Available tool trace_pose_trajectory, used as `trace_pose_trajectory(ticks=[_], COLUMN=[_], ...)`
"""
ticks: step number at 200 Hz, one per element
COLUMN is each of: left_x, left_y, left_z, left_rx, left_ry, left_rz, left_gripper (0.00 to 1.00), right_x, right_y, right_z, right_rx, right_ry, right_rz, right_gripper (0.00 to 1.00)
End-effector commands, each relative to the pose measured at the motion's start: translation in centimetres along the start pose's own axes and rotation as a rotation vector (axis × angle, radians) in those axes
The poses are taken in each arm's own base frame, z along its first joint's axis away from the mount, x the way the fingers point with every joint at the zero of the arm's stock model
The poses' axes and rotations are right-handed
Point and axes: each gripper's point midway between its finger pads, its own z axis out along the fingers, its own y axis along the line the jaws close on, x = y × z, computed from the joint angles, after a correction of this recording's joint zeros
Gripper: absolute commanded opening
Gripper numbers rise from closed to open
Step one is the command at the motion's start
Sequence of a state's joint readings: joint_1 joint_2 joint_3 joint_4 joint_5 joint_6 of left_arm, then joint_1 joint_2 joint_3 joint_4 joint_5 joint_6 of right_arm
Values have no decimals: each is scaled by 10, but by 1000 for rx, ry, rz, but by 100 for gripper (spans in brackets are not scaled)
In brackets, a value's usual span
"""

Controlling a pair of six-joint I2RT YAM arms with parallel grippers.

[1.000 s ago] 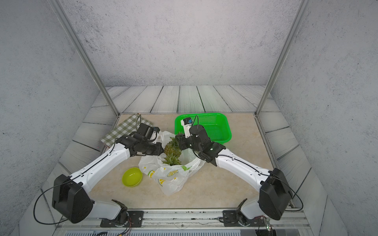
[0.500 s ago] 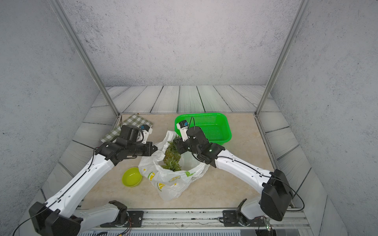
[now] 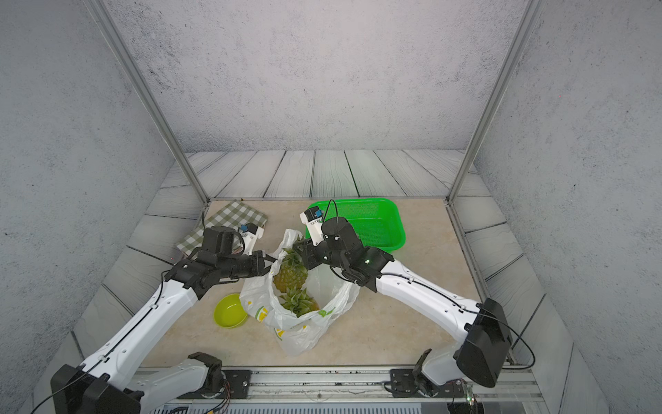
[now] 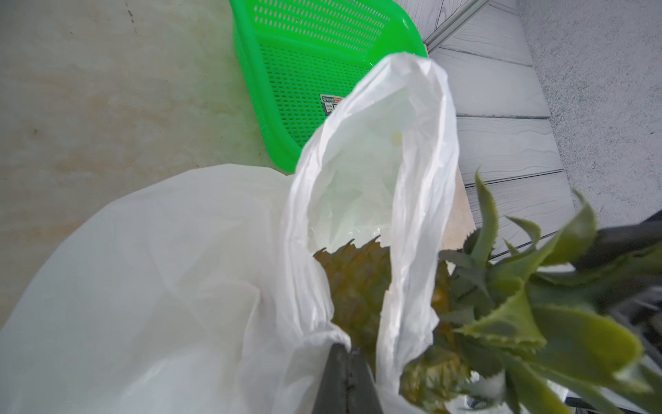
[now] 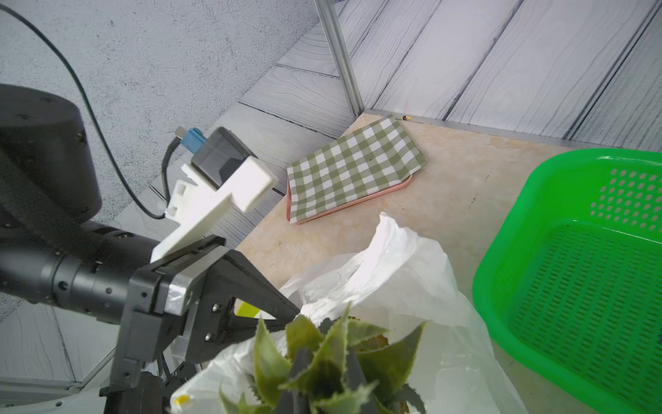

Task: Place the pineapple into a plastic bag & tie a knot
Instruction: Place the pineapple in the plastic bag.

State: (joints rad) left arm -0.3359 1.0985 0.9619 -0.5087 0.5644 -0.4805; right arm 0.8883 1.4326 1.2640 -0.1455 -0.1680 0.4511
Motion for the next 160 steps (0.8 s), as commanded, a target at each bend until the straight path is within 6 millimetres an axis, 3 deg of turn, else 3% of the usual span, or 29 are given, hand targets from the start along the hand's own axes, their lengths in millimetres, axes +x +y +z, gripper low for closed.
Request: trace_pose_trajectory(ticks=[1, 63, 121, 142, 160], left_x=[-15, -24, -22, -20, -18], left_y=[-5, 16, 20, 18, 15], left_z=[-9, -26, -21, -20, -20], left_rx=[11, -46, -39, -26, -13], left_ry=[-72, -144, -129, -118, -99], left_rz=[8, -38, -45, -41, -30], left_gripper=[0, 0, 0, 0, 0], right_x=[-21, 56, 98, 101, 90], right_y=[31, 17, 15, 14, 19], right_z=[8, 52, 56, 54, 46], right_rx=[-126, -88, -96, -85, -86], right_ry=[-76, 115, 301, 344, 331], right_rz=[42, 11, -92, -115, -124], right_gripper=[0, 0, 0, 16, 39])
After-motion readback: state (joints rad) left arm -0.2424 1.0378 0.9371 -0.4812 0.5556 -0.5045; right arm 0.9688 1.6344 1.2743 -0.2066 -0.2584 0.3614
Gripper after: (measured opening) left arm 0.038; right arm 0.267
